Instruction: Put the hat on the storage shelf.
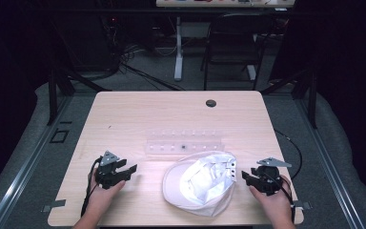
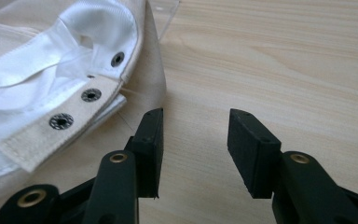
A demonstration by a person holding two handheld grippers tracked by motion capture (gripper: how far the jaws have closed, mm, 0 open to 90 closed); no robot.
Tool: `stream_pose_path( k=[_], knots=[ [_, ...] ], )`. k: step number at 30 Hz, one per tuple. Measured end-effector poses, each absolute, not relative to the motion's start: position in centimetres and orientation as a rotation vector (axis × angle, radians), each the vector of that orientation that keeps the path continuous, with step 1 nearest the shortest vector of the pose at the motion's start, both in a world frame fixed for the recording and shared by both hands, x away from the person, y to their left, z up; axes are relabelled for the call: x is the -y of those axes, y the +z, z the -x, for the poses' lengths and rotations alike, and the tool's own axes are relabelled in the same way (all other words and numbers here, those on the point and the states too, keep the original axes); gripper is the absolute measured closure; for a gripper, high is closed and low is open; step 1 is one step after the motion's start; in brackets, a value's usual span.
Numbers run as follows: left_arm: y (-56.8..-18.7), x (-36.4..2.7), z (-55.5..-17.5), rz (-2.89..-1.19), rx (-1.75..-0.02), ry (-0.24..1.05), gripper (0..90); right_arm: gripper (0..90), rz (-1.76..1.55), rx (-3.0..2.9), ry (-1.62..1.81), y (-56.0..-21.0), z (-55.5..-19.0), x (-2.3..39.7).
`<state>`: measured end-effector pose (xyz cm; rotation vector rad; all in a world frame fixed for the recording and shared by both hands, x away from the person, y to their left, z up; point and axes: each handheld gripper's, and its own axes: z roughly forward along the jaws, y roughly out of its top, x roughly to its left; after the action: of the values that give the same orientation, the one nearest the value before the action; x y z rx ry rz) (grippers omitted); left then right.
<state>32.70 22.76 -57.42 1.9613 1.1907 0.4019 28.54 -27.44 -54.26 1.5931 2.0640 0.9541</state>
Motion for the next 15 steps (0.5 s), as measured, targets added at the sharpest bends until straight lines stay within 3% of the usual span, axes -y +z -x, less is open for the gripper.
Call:
stream_pose_path(
  k=[15],
  knots=[
    [-57.7, -22.3, -32.7, -1.978, -1.181, 0.390, 45.7, 61.0, -1.774, -2.202, 0.942, -50.6, -30.4, 27.8]
  ],
)
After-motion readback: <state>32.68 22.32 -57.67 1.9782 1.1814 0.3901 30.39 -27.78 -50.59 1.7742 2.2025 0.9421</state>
